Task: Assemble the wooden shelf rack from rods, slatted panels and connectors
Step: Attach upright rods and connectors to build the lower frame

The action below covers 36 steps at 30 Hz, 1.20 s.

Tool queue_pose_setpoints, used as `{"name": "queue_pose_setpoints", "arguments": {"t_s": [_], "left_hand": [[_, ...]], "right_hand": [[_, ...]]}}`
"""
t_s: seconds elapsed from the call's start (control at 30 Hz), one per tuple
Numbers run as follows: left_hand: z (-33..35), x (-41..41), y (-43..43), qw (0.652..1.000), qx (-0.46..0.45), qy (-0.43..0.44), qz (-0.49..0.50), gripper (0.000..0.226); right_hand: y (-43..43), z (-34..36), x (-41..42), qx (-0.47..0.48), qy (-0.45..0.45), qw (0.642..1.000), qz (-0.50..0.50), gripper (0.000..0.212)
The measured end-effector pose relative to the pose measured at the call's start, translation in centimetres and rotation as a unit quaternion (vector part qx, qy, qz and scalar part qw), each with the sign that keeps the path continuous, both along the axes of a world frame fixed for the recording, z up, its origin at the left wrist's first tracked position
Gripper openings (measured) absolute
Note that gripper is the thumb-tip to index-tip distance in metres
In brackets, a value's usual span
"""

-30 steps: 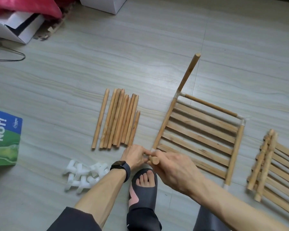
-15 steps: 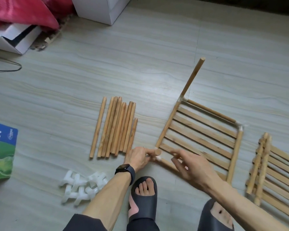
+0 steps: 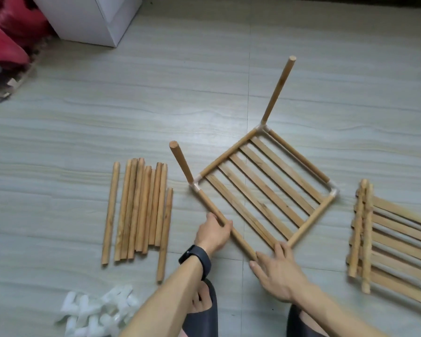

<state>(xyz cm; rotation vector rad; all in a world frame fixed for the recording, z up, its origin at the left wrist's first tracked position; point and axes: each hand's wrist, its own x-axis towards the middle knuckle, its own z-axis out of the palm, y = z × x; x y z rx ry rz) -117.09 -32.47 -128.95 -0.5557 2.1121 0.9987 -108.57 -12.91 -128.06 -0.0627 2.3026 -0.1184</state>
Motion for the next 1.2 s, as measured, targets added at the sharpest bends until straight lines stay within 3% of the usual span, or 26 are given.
{"name": "queue_pose_setpoints", "arguments": {"t_s": [0.13, 0.23, 0.33, 0.43, 0.53, 0.63, 0.77, 0.97, 1.1, 1.2], "left_hand": [[-0.5, 2.2, 2.4, 0.997, -0.054, 0.051, -0.001, 0.061], [-0.8, 0.9, 1.5, 0.990, -0.096, 0.102, -0.032, 0.067], [-0.6, -1.0, -0.1, 0.973, -0.138, 0.162, -0.086, 0.057], [-0.5, -2.7, -2.1, 0.961, -0.155, 0.190, -0.125, 0.046], [-0.3, -3.2, -4.0, 0.959, -0.150, 0.195, -0.143, 0.036], [0.0, -2.0, -6.6, 0.931, -0.256, 0.223, -0.135, 0.031], [0.0, 0.1, -10.4, 0.894, -0.393, 0.164, -0.139, 0.045], [0.5, 1.4, -11.7, 0.850, -0.438, 0.112, -0.270, 0.026], [1.3, 2.6, -11.7, 0.827, -0.457, 0.093, -0.314, 0.030], [1.4, 4.0, -11.7, 0.836, -0.439, 0.062, -0.322, 0.031]], "right_hand": [[-1.2, 0.5, 0.0, -0.035, -0.045, 0.997, 0.044, 0.084], [0.4, 1.1, -0.7, -0.097, -0.001, 0.995, 0.021, 0.073], [3.0, 0.5, -1.4, -0.013, 0.087, 0.995, 0.043, 0.069], [5.1, -0.8, -1.3, 0.049, 0.062, 0.996, 0.045, 0.069], [5.7, -2.2, -0.6, 0.041, 0.031, 0.998, 0.040, 0.066], [5.4, -3.1, 0.2, 0.038, 0.047, 0.998, 0.024, 0.062], [5.3, -3.0, 0.6, 0.033, 0.063, 0.997, 0.022, 0.057], [5.6, -2.1, 0.3, 0.040, 0.035, 0.998, 0.022, 0.054], [5.8, -0.9, 0.4, 0.040, 0.001, 0.999, -0.001, 0.054], [6.5, 0.0, 0.5, 0.031, -0.006, 0.999, -0.035, 0.048]]}}
